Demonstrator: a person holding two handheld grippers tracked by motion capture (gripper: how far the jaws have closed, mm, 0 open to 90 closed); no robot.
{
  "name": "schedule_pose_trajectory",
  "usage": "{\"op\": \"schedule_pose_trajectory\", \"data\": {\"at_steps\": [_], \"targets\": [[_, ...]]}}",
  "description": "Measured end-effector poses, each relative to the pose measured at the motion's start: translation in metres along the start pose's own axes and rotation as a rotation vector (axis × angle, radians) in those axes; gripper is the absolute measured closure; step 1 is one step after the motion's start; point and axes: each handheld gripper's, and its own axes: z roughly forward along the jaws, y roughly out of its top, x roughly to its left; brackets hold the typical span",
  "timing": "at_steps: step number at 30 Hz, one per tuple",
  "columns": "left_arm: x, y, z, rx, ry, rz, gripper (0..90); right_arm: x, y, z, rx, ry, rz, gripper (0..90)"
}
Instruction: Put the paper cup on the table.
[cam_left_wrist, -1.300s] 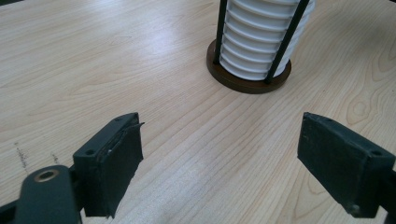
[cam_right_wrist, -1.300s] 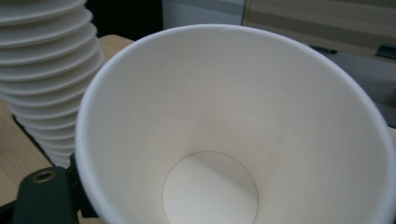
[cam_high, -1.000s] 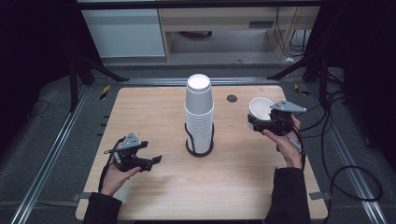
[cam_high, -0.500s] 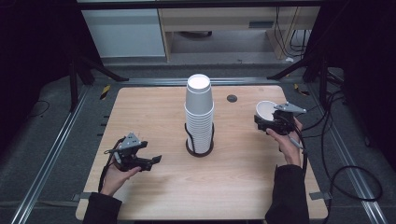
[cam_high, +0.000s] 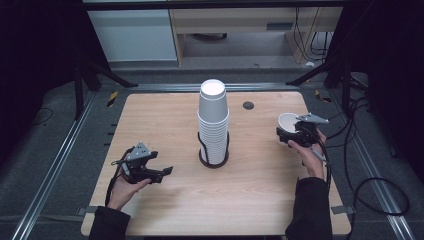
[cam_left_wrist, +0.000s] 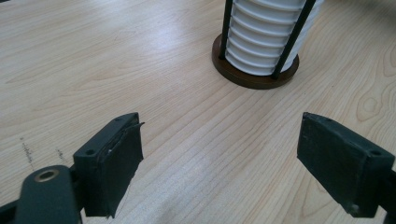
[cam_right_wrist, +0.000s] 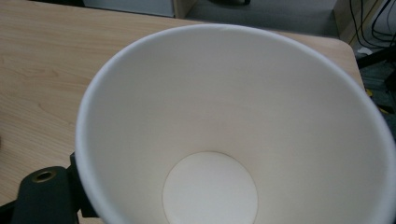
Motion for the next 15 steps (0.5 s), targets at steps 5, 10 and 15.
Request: {"op": "schedule_pose_trajectory", "data": {"at_steps": [5,10,15], "targets": [[-0.001,0.0,0.001,0.008,0.003,0.001,13.6,-0.002,-0.008,0.003,0.014,-0.002,-0.006,15.3],[-0.001,-0.001,0.002,0.011,0.003,0.004,13.6,-0.003,-0.018,0.008,0.053,-0.011,-0.016,15.2],[0.0,-0.001,0.002,0.013,0.003,0.002,13.6,-0.003,-0.021,0.009,0.072,-0.008,-0.033,14.6]]}}
